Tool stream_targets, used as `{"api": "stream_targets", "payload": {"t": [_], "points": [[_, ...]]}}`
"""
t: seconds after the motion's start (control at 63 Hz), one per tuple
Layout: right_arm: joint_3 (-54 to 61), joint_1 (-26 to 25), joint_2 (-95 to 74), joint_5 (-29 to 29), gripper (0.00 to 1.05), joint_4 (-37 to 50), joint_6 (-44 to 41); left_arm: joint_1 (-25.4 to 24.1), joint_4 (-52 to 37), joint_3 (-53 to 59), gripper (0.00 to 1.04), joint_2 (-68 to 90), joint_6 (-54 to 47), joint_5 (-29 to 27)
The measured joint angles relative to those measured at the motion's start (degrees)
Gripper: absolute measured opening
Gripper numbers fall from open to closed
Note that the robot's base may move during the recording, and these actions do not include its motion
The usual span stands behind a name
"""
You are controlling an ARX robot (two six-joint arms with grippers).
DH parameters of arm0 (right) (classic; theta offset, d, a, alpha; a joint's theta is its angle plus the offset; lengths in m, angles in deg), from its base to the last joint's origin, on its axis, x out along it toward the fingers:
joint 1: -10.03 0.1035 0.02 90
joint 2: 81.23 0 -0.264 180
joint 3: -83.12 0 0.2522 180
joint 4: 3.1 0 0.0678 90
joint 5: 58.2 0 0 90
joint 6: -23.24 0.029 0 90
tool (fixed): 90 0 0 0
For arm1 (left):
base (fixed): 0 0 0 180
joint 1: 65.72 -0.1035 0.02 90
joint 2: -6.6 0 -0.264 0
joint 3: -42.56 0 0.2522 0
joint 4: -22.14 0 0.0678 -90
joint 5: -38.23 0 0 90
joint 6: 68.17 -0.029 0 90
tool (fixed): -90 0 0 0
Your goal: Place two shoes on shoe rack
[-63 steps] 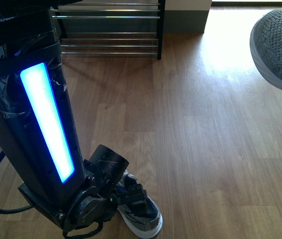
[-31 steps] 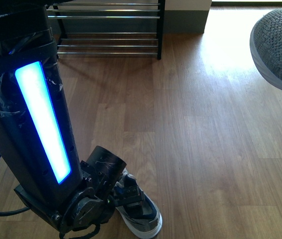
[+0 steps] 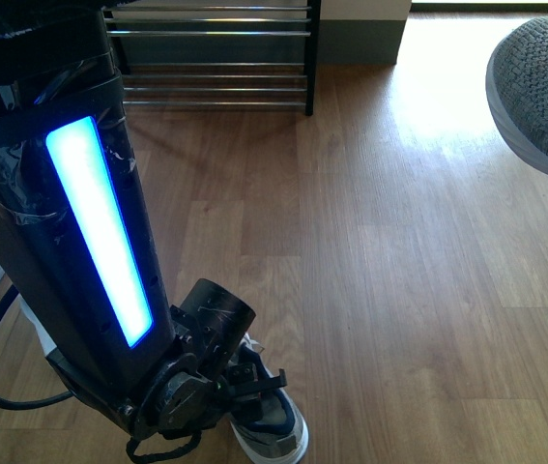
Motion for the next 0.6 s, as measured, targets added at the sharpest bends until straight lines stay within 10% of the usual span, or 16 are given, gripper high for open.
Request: {"api": "stream_targets", "payload": {"t": [0.238,0.604], "points": [[0.0,0.0,0.0,0.0,0.01,0.0,0.0,-0.11,-0.02,0.04,0.02,0.42,-0.35,-0.5],[0.0,0.0,0.0,0.0,0.01,0.0,0.0,-3.32,-5.53,5.44,0.02,-1.36,-4.5,-2.51]]}}
